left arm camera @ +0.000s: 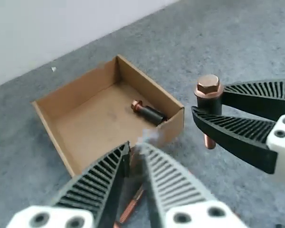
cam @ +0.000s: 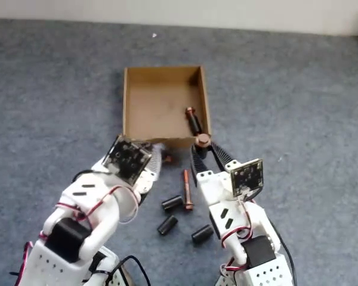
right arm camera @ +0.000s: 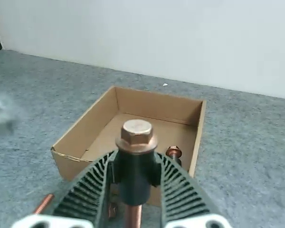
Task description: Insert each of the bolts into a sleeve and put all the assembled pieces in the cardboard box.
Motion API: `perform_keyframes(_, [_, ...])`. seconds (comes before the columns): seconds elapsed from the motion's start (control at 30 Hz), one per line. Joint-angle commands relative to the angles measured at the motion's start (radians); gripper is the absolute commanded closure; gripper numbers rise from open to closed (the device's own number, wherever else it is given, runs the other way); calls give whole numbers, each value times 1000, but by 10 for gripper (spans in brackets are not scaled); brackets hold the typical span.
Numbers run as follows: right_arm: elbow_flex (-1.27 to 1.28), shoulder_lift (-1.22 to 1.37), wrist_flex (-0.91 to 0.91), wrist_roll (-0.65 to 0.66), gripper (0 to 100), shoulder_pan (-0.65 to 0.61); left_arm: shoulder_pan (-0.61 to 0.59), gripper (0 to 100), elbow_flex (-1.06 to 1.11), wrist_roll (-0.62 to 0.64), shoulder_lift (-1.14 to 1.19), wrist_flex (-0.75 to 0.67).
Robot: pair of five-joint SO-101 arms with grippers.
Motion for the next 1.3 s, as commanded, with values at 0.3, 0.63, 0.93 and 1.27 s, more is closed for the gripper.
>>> perform_keyframes(0.3, [50, -10, -33, 9, 994, 27, -128, 994, 236, -35, -403, 29])
perform_keyframes(0.63, [51, -4, -33, 2, 994, 30, -228, 994, 443, -35, -384, 2])
perform_keyframes(0.93, [-105, -1, 142, -54, 994, 27, -352, 994, 631, -34, -383, -244])
perform_keyframes(1.27, [-325, 156, 113, 15, 994, -5, -427, 994, 628, -32, -383, -249])
